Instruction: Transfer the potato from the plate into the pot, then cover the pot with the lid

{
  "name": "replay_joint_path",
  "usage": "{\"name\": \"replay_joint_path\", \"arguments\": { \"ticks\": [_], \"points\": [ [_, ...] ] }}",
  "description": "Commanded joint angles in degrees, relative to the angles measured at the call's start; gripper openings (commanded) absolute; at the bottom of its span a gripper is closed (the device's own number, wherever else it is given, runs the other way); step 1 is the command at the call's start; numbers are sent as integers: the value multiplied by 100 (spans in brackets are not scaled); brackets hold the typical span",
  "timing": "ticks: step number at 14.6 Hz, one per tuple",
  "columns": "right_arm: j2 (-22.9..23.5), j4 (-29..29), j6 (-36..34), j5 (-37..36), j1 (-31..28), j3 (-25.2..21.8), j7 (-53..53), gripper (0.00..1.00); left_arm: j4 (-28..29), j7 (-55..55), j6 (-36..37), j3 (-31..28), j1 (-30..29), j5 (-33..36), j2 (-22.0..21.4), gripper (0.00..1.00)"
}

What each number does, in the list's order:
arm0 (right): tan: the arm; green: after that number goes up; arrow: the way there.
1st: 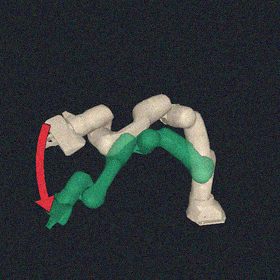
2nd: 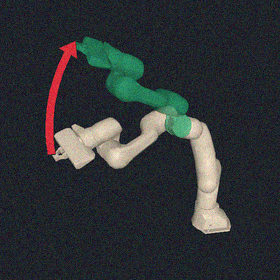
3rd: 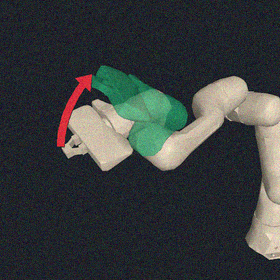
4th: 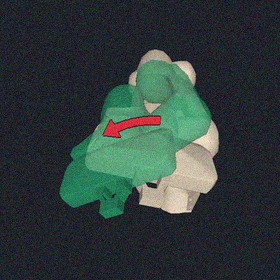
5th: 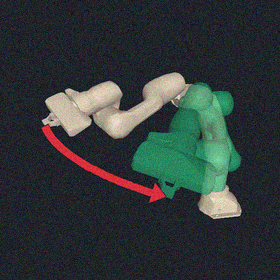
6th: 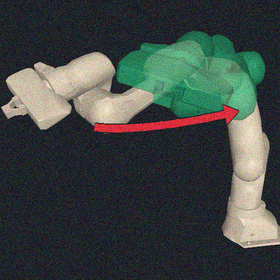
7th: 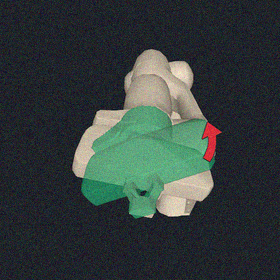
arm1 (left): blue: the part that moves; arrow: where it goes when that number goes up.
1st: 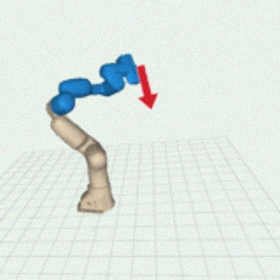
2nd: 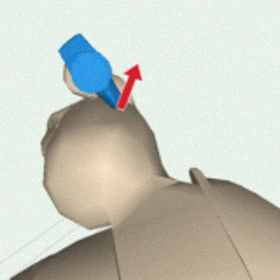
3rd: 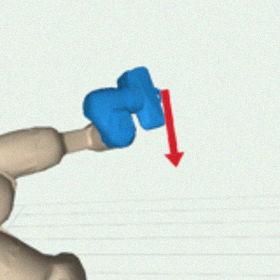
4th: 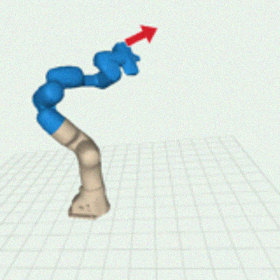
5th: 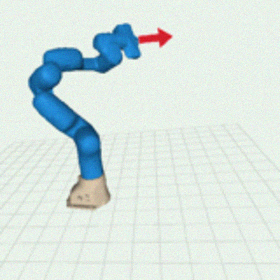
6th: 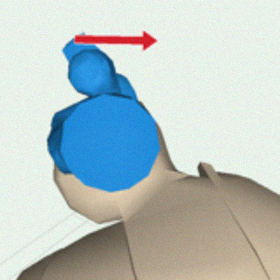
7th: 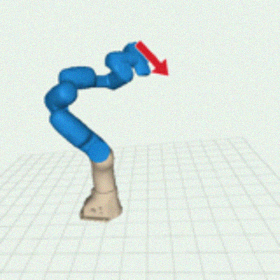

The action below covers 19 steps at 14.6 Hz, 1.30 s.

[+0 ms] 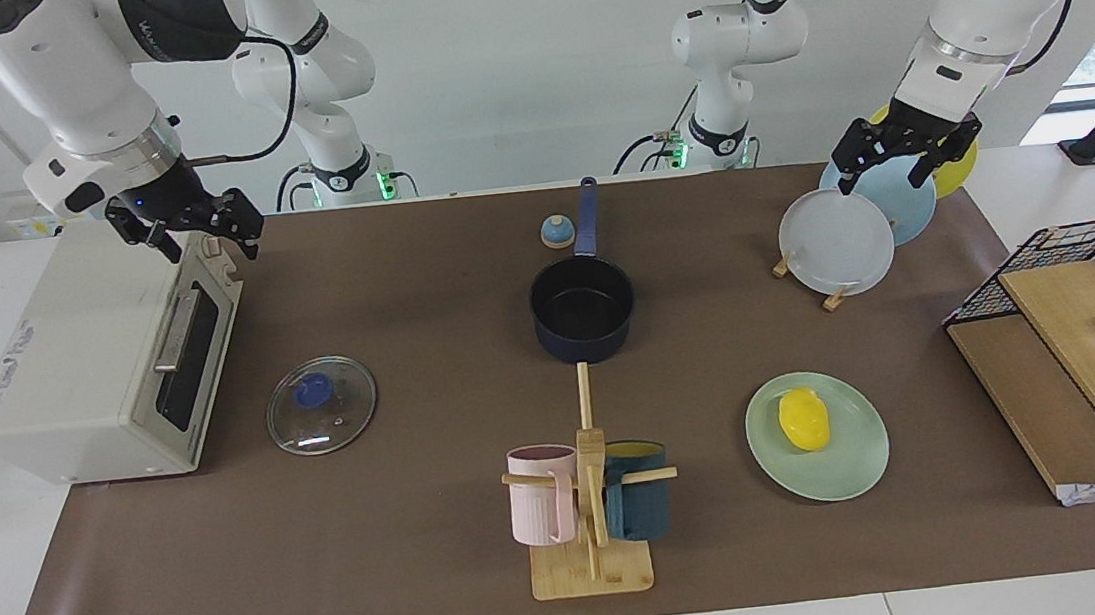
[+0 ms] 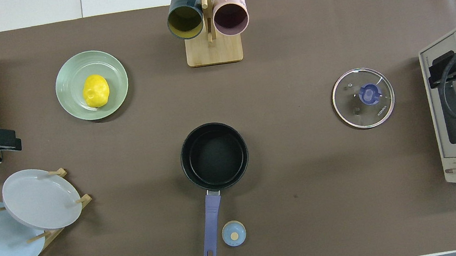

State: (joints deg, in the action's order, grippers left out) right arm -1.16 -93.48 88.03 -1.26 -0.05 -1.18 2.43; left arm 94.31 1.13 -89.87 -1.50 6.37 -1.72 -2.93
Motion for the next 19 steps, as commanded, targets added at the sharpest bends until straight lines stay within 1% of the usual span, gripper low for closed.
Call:
{"name": "replay_joint_path", "arguments": {
  "ticks": [1,8,11,14,15,16,17,19],
  "points": [
    [19,84,-67,29,-179,13,-356,100,131,-7,13,18,-22,93,-138,100],
    [10,75,-102,29,-126,83,-349,100,132,-25,-56,18,-31,93,-138,100],
    [-77,-152,-76,73,-162,83,-322,100,193,10,-92,18,30,93,-147,100],
    [-130,-232,-59,73,-100,92,-384,100,298,2,-407,35,31,50,-77,100],
    [-156,-389,168,82,-91,101,-384,100,333,19,-530,35,57,32,46,100],
    [-191,-625,571,82,-22,101,-384,100,334,45,-757,44,66,-64,264,100],
    [-157,-863,740,73,31,101,-384,100,334,46,-934,44,75,-204,397,100],
    [350,-856,1100,38,137,101,-393,100,281,72,-1338,44,197,-267,844,100]
  ]
}}
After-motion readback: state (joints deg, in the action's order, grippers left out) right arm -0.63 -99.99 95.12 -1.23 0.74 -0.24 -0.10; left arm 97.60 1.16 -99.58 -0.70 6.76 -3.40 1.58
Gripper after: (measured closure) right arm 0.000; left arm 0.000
